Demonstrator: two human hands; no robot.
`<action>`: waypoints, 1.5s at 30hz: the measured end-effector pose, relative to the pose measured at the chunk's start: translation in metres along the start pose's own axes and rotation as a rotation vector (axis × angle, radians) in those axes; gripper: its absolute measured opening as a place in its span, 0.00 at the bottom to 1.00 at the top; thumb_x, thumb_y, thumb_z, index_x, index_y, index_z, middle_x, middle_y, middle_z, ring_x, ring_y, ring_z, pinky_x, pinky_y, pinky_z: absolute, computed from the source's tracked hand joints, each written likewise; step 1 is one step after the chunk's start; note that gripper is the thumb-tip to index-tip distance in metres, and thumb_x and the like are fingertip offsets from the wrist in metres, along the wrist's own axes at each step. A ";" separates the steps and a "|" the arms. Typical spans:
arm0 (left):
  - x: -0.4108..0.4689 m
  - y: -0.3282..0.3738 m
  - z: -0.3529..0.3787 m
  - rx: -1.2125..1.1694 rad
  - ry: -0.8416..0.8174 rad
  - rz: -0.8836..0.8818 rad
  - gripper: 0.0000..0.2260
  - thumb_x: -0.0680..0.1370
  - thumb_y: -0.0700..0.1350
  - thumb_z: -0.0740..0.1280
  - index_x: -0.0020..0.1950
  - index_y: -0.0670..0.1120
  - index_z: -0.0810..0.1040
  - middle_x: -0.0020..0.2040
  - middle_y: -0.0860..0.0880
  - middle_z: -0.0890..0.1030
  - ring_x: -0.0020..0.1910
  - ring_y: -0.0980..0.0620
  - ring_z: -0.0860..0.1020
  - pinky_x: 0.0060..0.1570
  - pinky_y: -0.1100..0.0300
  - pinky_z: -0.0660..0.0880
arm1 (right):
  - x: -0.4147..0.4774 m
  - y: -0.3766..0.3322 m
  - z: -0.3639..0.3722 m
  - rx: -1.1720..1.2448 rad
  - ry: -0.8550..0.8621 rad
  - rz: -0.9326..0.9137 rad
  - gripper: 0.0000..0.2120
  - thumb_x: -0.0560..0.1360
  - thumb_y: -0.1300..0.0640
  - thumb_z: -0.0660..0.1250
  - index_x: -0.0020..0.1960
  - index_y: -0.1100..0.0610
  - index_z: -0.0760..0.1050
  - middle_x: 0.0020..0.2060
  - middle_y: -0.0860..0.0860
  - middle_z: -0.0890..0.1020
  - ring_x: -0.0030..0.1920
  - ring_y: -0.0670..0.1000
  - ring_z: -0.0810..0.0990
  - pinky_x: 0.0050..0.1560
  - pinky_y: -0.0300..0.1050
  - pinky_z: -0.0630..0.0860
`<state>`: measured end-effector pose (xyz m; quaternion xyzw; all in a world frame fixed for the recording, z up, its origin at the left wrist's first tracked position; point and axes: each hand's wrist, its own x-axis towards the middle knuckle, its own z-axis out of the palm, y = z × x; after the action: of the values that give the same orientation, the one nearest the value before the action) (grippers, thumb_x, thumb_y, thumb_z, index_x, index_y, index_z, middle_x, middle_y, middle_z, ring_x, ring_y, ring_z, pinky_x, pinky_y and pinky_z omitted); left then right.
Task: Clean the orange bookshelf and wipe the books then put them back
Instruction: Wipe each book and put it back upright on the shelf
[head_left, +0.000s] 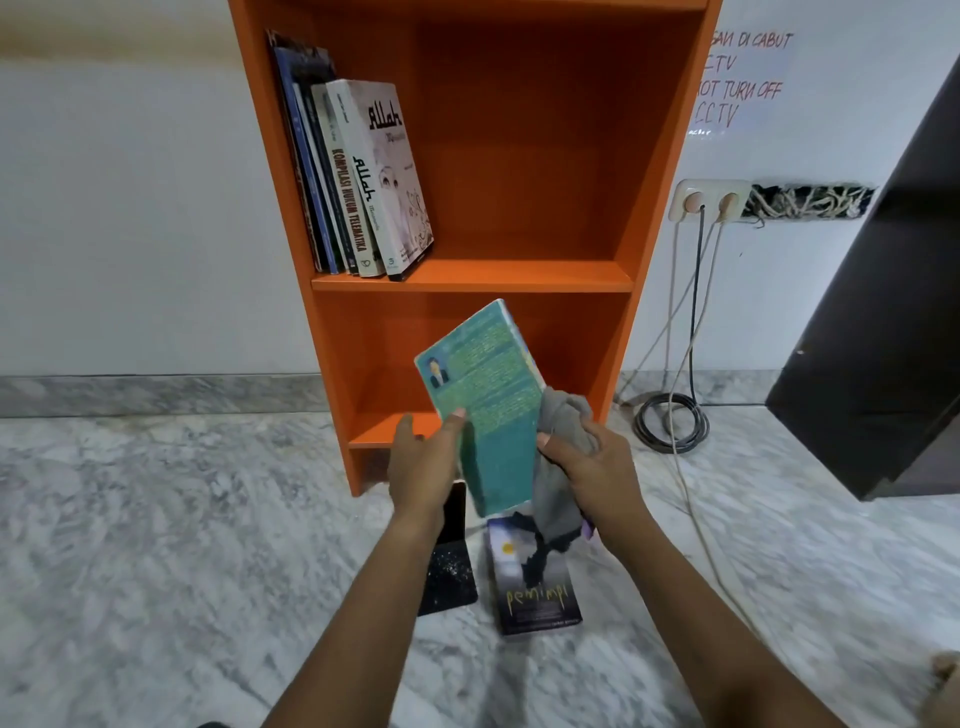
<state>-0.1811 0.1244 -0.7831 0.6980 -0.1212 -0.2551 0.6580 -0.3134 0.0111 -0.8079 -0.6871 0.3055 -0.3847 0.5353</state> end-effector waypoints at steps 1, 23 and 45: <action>-0.002 0.000 0.004 0.024 0.027 0.027 0.32 0.77 0.59 0.71 0.78 0.51 0.66 0.75 0.49 0.71 0.70 0.45 0.73 0.65 0.48 0.71 | 0.000 -0.002 0.005 -0.144 0.054 -0.109 0.05 0.75 0.57 0.73 0.43 0.58 0.80 0.33 0.48 0.83 0.33 0.50 0.80 0.35 0.47 0.75; -0.014 0.015 0.016 -0.181 -0.480 -0.089 0.18 0.81 0.55 0.62 0.62 0.45 0.80 0.62 0.42 0.82 0.59 0.42 0.81 0.56 0.48 0.79 | 0.028 -0.018 0.021 -0.187 0.055 -0.075 0.25 0.83 0.43 0.56 0.78 0.46 0.62 0.73 0.46 0.69 0.69 0.47 0.70 0.67 0.47 0.71; 0.022 0.013 -0.037 0.186 -0.467 0.219 0.11 0.75 0.35 0.74 0.56 0.35 0.78 0.52 0.30 0.80 0.47 0.39 0.84 0.45 0.46 0.83 | 0.077 -0.059 0.010 0.217 0.121 -0.108 0.09 0.78 0.57 0.71 0.57 0.49 0.80 0.52 0.52 0.85 0.54 0.53 0.85 0.58 0.56 0.82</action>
<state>-0.1413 0.1435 -0.7746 0.6604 -0.3676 -0.3242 0.5689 -0.2647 -0.0334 -0.7367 -0.6160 0.2563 -0.4846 0.5657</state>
